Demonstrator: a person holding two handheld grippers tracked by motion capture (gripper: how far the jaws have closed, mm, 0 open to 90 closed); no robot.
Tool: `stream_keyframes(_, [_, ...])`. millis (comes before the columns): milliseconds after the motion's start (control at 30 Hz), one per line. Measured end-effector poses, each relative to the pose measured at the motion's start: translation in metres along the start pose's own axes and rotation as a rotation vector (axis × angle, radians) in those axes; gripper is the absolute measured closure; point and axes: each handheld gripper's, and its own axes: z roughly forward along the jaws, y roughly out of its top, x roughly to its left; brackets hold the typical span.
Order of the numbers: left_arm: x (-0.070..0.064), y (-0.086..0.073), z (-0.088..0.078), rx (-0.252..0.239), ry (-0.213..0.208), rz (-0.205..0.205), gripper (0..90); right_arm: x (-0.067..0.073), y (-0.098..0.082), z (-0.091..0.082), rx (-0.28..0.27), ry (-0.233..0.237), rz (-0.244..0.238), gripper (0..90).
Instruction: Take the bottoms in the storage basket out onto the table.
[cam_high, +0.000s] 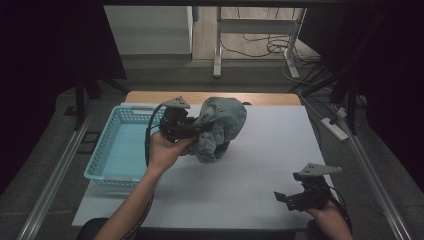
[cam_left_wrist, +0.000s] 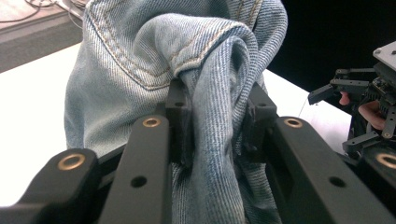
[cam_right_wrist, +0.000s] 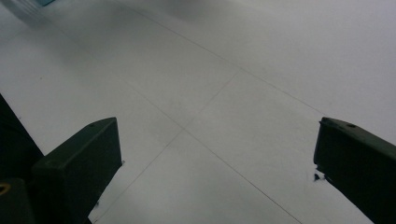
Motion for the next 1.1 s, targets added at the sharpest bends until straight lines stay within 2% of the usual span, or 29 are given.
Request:
stream_keyframes(367, [0.001, -0.011, 0.034, 0.046, -0.011, -0.008, 69.5, 0.0, 0.0, 0.0, -0.003, 0.002, 0.001, 1.1])
stream_keyframes(633, [0.006, -0.02, 0.049, 0.081, -0.006, -0.02, 69.4, -0.001, 0.0, 0.0, -0.003, 0.003, 0.002, 1.1])
stream_keyframes(867, [0.013, -0.03, 0.068, 0.155, 0.012, -0.046, 69.3, 0.0, 0.0, -0.001, -0.006, 0.003, 0.002, 1.1])
stream_keyframes(1033, [0.018, -0.035, 0.073, 0.169, -0.001, -0.064, 68.7, 0.0, 0.0, -0.001, -0.007, 0.003, 0.003, 1.1])
stream_keyframes(1100, [0.021, -0.037, 0.077, 0.192, -0.006, -0.071, 68.2, 0.0, 0.0, -0.001, -0.007, 0.002, 0.002, 1.1])
